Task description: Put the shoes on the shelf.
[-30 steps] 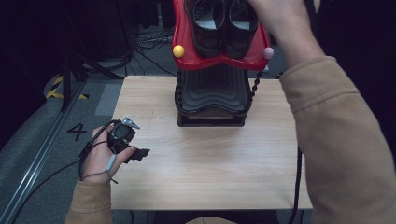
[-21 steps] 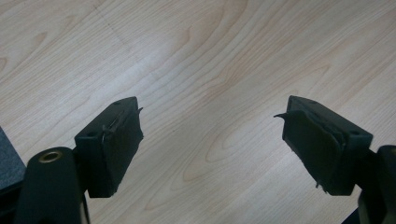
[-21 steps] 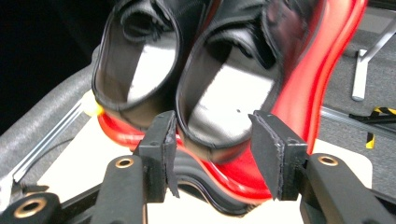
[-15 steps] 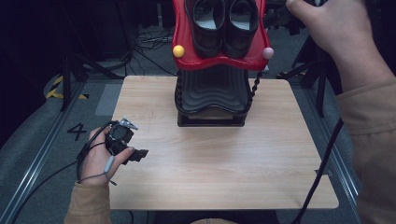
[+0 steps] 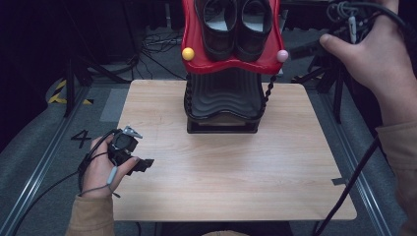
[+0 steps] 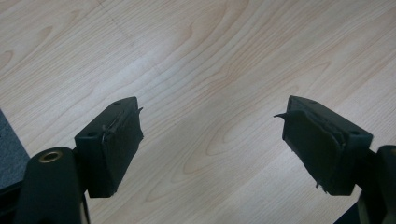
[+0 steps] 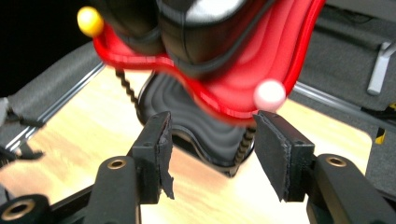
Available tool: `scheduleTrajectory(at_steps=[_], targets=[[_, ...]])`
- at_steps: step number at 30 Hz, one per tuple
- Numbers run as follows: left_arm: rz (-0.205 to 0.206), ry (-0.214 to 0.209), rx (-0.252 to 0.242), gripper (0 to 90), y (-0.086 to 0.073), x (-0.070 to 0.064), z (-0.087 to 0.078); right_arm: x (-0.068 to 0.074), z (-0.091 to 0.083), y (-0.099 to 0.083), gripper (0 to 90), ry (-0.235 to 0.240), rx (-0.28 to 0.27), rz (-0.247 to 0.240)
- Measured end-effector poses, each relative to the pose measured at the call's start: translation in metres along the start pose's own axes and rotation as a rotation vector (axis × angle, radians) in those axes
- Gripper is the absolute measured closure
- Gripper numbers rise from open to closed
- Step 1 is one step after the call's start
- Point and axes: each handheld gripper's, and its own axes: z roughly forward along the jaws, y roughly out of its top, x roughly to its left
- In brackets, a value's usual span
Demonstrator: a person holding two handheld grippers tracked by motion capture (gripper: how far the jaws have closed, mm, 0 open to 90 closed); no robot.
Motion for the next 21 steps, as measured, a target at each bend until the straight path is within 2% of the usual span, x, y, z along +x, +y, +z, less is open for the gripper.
scheduleTrajectory(at_steps=[2,3,5,8,10,17,21], targets=[[0.000,0.006,-0.001,20.5,-0.001,0.000,-0.002,-0.004,0.002,-0.011,47.2,0.014,0.011,-0.006],[0.000,0.006,-0.001,20.5,-0.001,0.000,-0.002,-0.004,0.002,-0.011,47.2,0.014,0.011,-0.006],[-0.003,0.005,0.002,20.5,-0.004,-0.001,-0.003,-0.009,0.008,-0.029,47.0,0.027,0.039,-0.011],[-0.003,0.008,0.006,20.5,-0.005,-0.002,-0.003,-0.014,0.015,-0.045,46.2,0.038,0.067,-0.017],[-0.009,0.005,0.006,20.5,-0.006,-0.003,-0.003,-0.015,0.017,-0.049,46.2,0.040,0.073,-0.018],[-0.003,0.004,0.013,20.4,-0.007,-0.005,-0.003,-0.024,0.042,-0.085,46.1,0.067,0.153,-0.018],[-0.005,0.001,0.020,20.5,-0.008,-0.006,-0.002,-0.028,0.056,-0.101,46.0,0.081,0.179,-0.008]])
